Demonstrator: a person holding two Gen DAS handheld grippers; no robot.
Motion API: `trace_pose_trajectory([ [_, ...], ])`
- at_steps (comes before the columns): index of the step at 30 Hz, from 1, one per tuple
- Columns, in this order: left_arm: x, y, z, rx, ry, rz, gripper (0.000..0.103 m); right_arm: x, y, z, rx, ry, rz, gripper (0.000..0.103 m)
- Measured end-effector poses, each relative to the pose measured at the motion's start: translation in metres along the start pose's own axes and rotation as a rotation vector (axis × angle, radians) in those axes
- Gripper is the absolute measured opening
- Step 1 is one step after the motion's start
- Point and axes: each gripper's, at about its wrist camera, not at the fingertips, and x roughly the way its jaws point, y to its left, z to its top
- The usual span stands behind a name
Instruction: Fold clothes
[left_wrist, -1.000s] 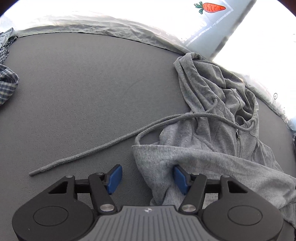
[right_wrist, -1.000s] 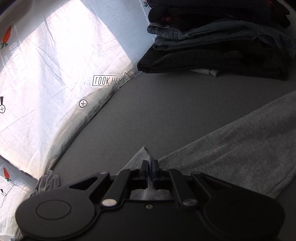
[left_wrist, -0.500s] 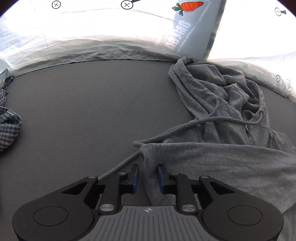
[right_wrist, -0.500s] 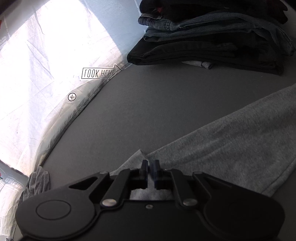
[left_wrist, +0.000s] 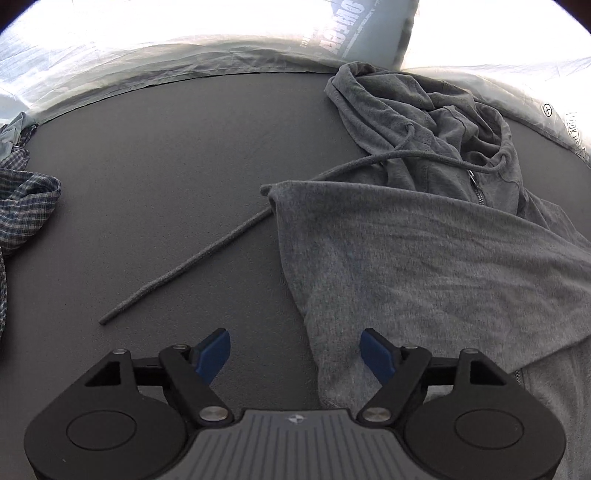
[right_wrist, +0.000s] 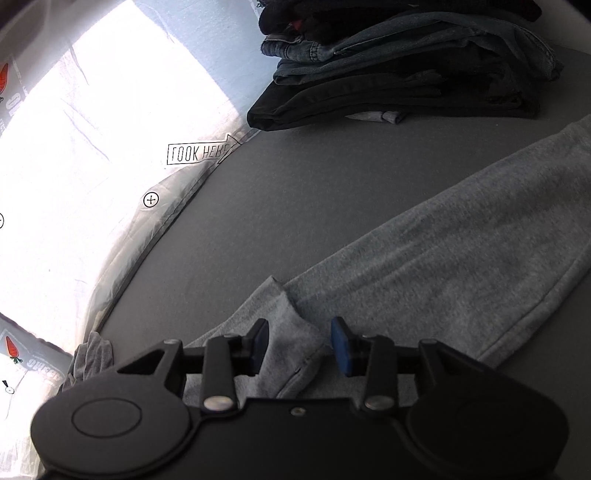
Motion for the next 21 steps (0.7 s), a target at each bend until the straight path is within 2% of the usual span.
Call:
trace_pose_trajectory([
  [4, 0.001, 0.001, -0.004, 0.013, 0.0, 0.028, 0.091, 0.002, 0.001, -0.004, 0.029, 0.022, 0.049, 0.019],
  [7, 0.003, 0.0, -0.003, 0.024, 0.001, 0.061, 0.1, 0.0, 0.0, -0.006, 0.075, 0.023, 0.096, 0.016],
  [9, 0.004, 0.0, -0.004, 0.027, -0.002, 0.075, 0.103, -0.002, -0.002, -0.008, 0.143, 0.018, 0.161, 0.016],
  [16, 0.01, 0.016, -0.004, -0.057, 0.023, 0.018, 0.103, -0.001, -0.016, -0.041, 0.565, 0.035, 0.512, 0.015],
  [21, 0.01, 0.015, -0.005, -0.032, 0.009, 0.017, 0.103, 0.003, -0.005, -0.072, 0.726, 0.073, 0.611, 0.015],
])
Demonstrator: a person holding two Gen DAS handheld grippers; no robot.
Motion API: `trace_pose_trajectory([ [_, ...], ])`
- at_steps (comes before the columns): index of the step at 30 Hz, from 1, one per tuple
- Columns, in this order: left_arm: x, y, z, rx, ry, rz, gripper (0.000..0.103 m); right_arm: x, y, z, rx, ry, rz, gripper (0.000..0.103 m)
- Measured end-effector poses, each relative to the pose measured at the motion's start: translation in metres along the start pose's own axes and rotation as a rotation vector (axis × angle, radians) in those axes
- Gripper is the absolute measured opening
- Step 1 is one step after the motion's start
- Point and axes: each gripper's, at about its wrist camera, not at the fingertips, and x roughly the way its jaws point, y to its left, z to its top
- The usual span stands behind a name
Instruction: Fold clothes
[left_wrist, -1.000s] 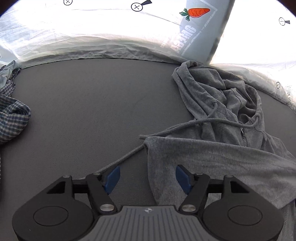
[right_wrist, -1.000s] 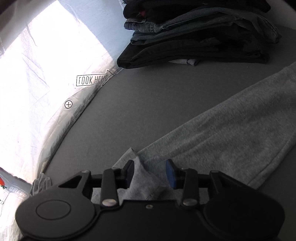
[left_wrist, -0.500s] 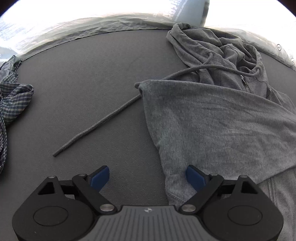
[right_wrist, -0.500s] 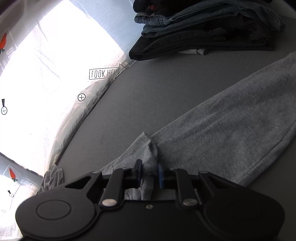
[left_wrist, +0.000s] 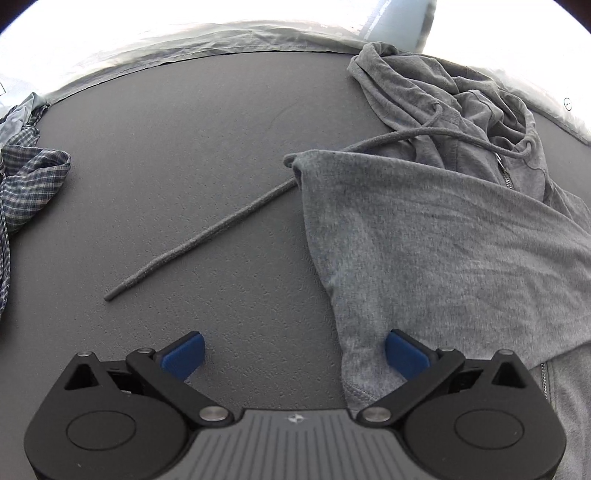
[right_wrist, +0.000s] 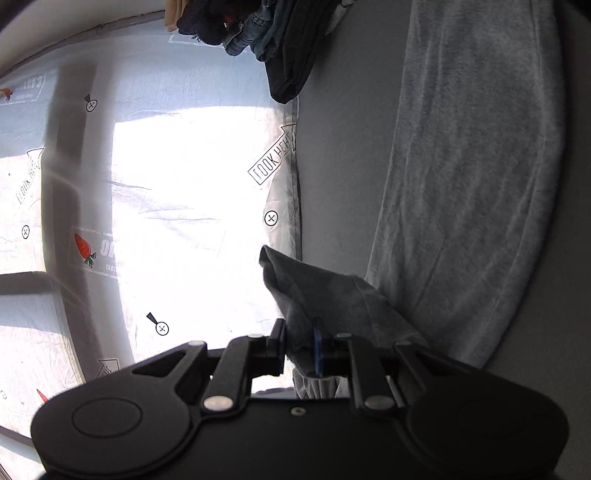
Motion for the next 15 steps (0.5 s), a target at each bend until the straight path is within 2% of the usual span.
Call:
trace_pose_trajectory([
  [4, 0.002, -0.003, -0.002, 0.005, -0.004, -0.004, 0.103, 0.013, -0.006, -0.025, 0.064, 0.079, 0.018, 0.015],
  [15, 0.002, -0.004, -0.004, 0.008, -0.019, -0.006, 0.103, 0.057, -0.014, -0.109, 0.122, 0.376, -0.029, 0.015],
])
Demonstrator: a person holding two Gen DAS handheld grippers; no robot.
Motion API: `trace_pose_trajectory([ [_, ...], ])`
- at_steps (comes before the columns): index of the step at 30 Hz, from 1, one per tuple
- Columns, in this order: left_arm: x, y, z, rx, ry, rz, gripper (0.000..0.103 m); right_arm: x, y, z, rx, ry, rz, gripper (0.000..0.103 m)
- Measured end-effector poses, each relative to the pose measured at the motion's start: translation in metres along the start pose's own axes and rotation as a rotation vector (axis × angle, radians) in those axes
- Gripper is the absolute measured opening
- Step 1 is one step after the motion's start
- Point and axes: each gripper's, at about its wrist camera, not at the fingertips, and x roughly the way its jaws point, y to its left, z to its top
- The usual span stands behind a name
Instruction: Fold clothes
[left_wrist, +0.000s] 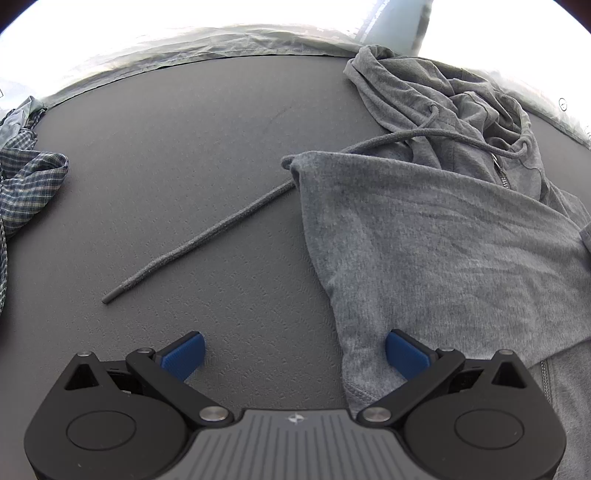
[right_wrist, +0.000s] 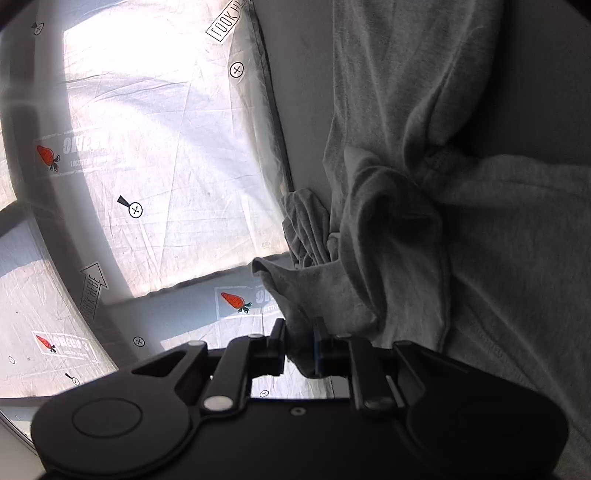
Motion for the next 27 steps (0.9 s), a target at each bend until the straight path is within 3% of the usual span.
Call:
trace_pose_trajectory([
  [7, 0.0, -0.002, 0.0, 0.002, -0.004, -0.002, 0.103, 0.045, -0.009, -0.04, 0.003, 0.192, -0.078, 0.015],
  [16, -0.001, 0.003, -0.004, 0.001, -0.012, -0.002, 0.103, 0.084, -0.02, -0.069, 0.032, 0.348, -0.138, 0.015],
  [27, -0.001, 0.003, -0.005, 0.005, -0.013, -0.004, 0.103, 0.118, -0.03, -0.087, 0.034, 0.404, -0.249, 0.019],
])
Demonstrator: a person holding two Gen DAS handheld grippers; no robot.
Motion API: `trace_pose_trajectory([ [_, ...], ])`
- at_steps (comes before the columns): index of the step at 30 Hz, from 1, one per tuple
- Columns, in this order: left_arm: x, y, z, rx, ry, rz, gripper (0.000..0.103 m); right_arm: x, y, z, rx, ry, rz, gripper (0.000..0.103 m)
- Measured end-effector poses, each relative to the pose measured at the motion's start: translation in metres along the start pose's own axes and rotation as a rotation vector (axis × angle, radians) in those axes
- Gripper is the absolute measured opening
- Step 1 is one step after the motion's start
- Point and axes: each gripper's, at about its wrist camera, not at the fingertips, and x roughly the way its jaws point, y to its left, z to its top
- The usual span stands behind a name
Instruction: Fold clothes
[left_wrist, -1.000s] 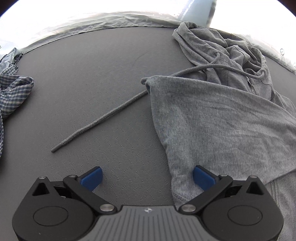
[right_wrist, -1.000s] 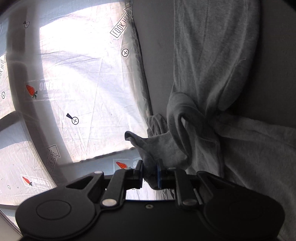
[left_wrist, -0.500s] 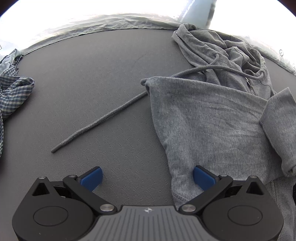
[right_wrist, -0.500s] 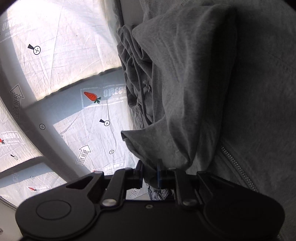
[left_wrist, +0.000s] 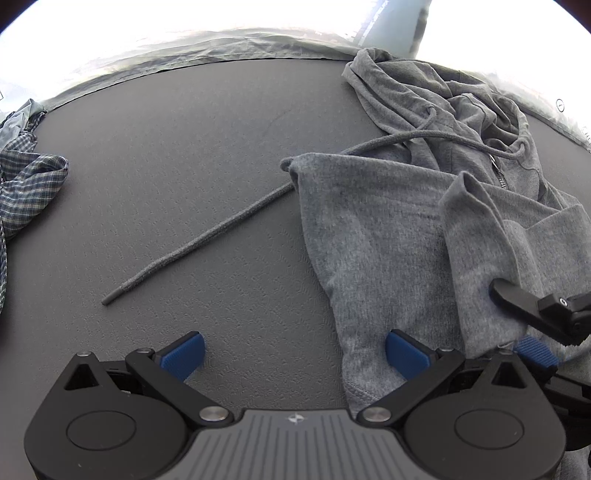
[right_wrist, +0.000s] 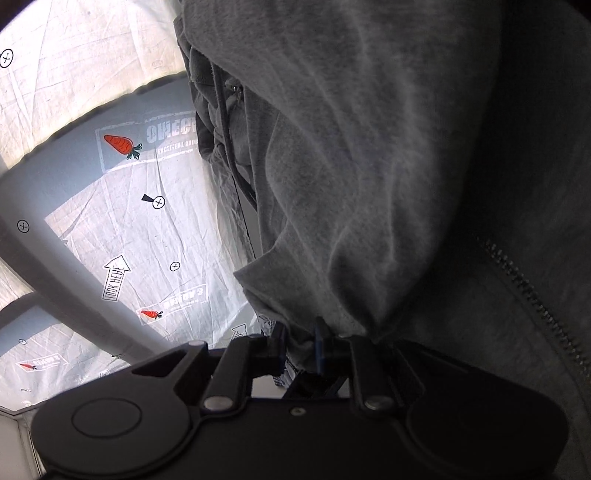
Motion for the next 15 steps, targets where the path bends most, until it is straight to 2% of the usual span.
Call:
trace_pose_trajectory([
  [2, 0.0, 0.001, 0.0, 0.001, 0.0, -0.001, 0.103, 0.0, 0.001, -0.001, 0.008, 0.005, 0.002, 0.029],
  [5, -0.001, 0.001, 0.003, 0.0, 0.001, -0.001, 0.103, -0.002, -0.001, -0.004, 0.011, 0.006, 0.017, 0.033],
  [11, 0.003, 0.002, 0.004, 0.0, 0.004, -0.002, 0.103, -0.018, -0.006, -0.01, 0.02, -0.016, 0.022, 0.035],
  [15, 0.003, 0.002, 0.005, -0.002, 0.018, -0.004, 0.103, -0.039, -0.01, -0.009, 0.02, -0.069, 0.005, 0.035],
])
